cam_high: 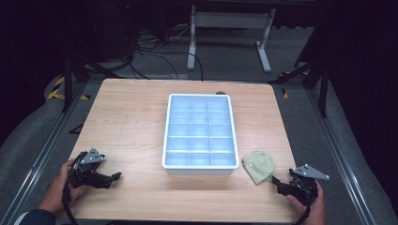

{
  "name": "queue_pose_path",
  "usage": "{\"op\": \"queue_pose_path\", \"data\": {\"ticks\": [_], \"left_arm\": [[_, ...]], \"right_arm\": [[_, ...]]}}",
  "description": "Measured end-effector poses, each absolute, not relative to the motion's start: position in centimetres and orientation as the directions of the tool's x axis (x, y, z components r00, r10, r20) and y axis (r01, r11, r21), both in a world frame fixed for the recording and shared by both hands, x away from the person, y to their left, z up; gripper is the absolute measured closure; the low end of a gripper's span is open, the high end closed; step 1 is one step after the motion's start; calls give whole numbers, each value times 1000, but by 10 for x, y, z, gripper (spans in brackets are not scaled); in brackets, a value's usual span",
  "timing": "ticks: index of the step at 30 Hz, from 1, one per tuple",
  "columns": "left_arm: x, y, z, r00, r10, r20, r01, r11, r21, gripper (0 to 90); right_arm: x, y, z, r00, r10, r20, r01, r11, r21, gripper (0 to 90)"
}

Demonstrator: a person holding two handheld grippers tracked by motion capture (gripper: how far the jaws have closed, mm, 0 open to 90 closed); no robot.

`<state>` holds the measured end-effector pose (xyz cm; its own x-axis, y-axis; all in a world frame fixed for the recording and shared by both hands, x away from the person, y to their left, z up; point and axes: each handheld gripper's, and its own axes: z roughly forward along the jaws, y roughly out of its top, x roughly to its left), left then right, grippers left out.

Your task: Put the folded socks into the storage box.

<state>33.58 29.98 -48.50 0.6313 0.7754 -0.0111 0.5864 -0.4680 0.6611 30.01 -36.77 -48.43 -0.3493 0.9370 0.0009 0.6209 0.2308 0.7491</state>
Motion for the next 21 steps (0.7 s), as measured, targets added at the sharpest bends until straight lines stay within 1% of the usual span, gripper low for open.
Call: {"op": "queue_pose_path", "data": {"ticks": [8, 10, 12, 16, 18, 21], "left_arm": [[341, 288, -485, 602, 799, -4, 599, -448, 664, 0], [341, 288, -485, 604, 797, -5, 600, -451, 661, 0], [340, 288, -485, 605, 796, -5, 599, -451, 662, 1], [336, 287, -485, 575, 818, -9, 617, -426, 662, 4], [335, 287, -484, 577, 816, -6, 616, -431, 659, 4], [334, 288, -485, 588, 809, -10, 609, -434, 663, 3]], "right_arm": [[301, -368, -484, -351, 936, 1, 621, 232, 749, 230], [300, -368, -484, -367, 930, -1, 614, 243, 751, 255], [299, -368, -484, -373, 928, 0, 613, 246, 751, 255], [301, -368, -483, -390, 921, -2, 611, 261, 747, 252], [303, -369, -483, -402, 916, -2, 613, 270, 743, 248], [302, -369, -482, -391, 920, 7, 622, 259, 739, 250]]}}
